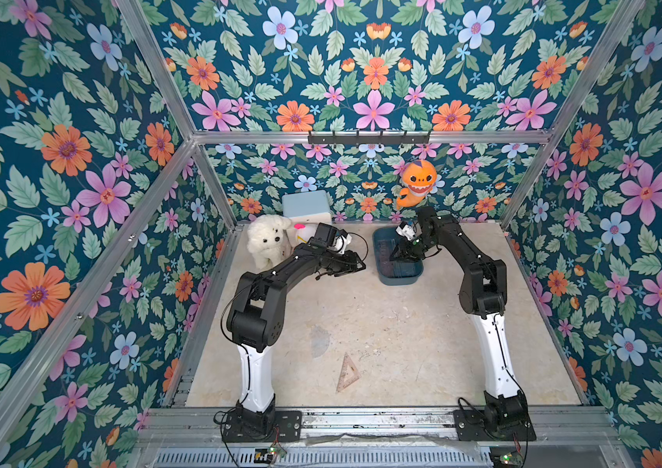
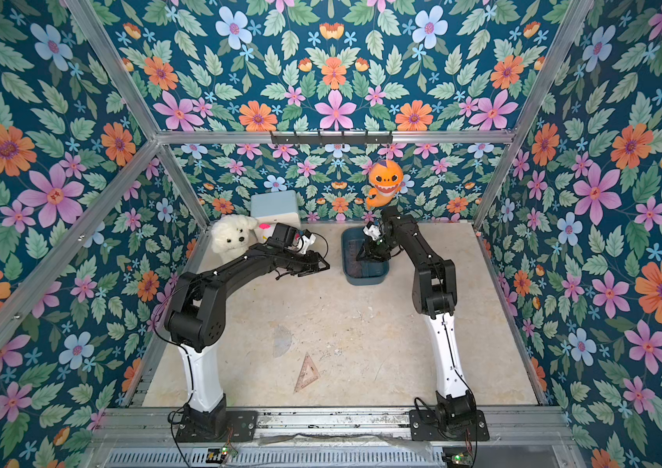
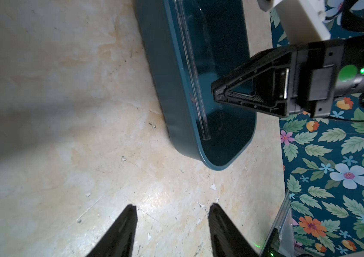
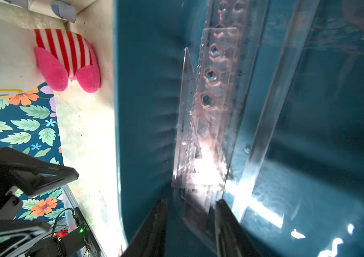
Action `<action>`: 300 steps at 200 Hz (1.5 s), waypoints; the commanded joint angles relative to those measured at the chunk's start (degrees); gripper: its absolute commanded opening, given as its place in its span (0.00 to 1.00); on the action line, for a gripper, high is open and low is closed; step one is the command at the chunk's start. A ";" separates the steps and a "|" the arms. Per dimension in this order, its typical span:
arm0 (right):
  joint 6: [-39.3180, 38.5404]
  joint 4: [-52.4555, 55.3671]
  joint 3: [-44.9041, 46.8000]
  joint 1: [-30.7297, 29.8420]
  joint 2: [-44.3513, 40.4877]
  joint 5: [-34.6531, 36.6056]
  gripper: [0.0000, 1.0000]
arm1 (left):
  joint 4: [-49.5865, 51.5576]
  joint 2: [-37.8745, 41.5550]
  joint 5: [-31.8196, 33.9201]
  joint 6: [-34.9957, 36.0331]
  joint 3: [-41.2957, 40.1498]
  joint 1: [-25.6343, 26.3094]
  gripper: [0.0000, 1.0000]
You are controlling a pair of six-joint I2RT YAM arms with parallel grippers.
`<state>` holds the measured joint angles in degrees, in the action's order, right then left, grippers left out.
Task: Put the scattered rulers into the storage box
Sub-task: Place the ruler in the storage box, then move the ruler to the center of the board.
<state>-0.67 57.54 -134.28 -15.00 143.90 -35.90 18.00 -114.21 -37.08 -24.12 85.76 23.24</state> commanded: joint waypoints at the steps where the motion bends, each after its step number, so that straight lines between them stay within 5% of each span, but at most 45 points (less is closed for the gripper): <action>1: -0.31 2.89 -1.37 -0.07 -2.70 1.43 0.39 | -0.53 1.58 0.21 -0.61 -0.56 -0.10 0.57; 24: 0.80 1.46 4.51 -1.56 -10.50 2.82 0.39 | 1.35 5.37 3.98 -2.42 -3.85 0.03 0.57; 65: 9.09 -18.57 40.58 -10.21 -35.56 12.35 0.41 | -0.42 19.25 13.30 -6.10 -21.73 2.08 0.58; 123: 22.36 -33.36 72.46 -37.82 -55.97 36.09 0.42 | -5.76 37.83 20.26 -15.04 -46.94 8.26 0.57; 151: 25.61 -36.38 74.14 -50.49 -52.64 42.21 0.42 | -4.39 39.51 23.24 -16.03 -48.36 6.94 0.56; 179: 26.20 -36.94 71.31 -56.08 -44.71 43.93 0.42 | -4.85 39.96 24.27 -17.03 -48.83 5.29 0.56; 300: 27.21 -36.38 71.87 -58.30 -38.01 43.46 0.36 | -4.65 39.61 22.41 -16.46 -48.14 3.03 0.57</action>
<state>25.82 21.28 -63.00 -73.17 105.73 7.57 13.61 -74.15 -14.02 -41.17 36.97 26.41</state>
